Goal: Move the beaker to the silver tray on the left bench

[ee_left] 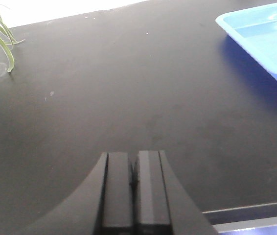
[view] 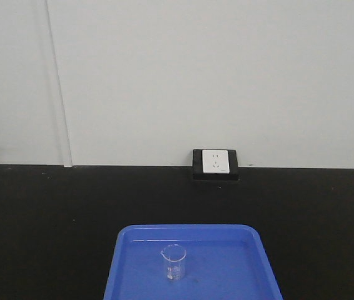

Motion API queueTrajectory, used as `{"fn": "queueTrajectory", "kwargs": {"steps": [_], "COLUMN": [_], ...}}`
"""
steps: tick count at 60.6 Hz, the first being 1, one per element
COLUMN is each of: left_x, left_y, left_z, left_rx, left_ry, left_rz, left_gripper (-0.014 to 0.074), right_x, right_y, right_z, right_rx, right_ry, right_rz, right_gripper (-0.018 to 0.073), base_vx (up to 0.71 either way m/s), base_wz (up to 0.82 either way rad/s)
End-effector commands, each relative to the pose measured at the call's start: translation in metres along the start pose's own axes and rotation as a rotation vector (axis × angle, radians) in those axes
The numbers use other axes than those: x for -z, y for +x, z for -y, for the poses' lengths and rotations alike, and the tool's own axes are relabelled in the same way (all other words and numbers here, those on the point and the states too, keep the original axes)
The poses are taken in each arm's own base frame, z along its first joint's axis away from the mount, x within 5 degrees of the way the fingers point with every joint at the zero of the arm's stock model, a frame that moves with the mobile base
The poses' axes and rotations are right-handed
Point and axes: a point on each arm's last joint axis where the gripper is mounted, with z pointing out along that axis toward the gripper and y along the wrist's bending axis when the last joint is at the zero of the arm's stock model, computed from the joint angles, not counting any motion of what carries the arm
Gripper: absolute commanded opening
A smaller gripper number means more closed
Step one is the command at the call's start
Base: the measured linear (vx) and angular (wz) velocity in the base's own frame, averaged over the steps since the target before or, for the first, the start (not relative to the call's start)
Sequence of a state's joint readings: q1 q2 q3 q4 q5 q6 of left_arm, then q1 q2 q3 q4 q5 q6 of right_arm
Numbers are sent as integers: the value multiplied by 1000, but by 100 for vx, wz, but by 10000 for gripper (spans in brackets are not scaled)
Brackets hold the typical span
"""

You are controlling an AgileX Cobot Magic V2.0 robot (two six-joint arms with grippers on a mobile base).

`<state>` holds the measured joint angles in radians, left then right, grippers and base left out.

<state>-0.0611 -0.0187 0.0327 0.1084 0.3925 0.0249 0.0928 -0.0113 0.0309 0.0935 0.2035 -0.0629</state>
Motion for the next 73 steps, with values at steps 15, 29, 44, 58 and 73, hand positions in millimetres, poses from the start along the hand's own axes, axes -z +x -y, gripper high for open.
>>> {"fn": "queueTrajectory", "kwargs": {"steps": [15, 29, 44, 58, 73], "left_x": [-2, -2, -2, -2, -2], "left_y": [-2, -2, -2, -2, -2], "left_z": [1, 1, 1, 1, 1], "left_rx": [2, 2, 2, 2, 2], "left_ry": [4, 4, 4, 4, 4], "left_rz": [71, 71, 71, 71, 71], "left_gripper": [1, 1, 1, 1, 1], "right_x": [1, 2, 26, -17, -108], "right_y": [-6, -13, -87, -176, -206], "right_z": [1, 1, 2, 1, 3], "right_rx": [14, 14, -29, -24, -32], "right_ry": [11, 15, 33, 47, 54], "right_rz": [84, 153, 615, 512, 318], "right_gripper": [-11, -11, -11, -11, -11], "base_vx": [0, 0, 0, 0, 0], "base_wz": [0, 0, 0, 0, 0]}}
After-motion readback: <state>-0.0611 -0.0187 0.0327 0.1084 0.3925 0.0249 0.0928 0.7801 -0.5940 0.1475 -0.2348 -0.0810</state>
